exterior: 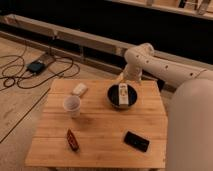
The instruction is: Place the bottle in the ceramic bowl
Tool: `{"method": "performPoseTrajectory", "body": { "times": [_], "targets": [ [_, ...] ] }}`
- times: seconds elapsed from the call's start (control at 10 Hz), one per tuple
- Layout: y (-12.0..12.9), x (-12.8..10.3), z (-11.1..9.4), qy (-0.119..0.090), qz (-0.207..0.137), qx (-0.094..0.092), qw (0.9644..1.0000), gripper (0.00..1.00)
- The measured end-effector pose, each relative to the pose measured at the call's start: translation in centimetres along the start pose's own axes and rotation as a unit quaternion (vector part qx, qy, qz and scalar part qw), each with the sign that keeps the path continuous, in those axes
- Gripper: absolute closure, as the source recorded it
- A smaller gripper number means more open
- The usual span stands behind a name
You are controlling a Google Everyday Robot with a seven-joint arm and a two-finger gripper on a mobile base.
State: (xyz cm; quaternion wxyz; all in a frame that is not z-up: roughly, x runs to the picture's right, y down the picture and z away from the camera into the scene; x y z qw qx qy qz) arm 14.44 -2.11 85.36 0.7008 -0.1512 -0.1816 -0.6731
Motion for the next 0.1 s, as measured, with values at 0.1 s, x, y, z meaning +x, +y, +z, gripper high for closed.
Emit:
{"method": "performPoseTrajectory", "body": {
  "times": [0.1],
  "targets": [
    [-0.07,0.01,-0.01,0.000,0.000,0.000,1.0000,0.20]
  ]
}}
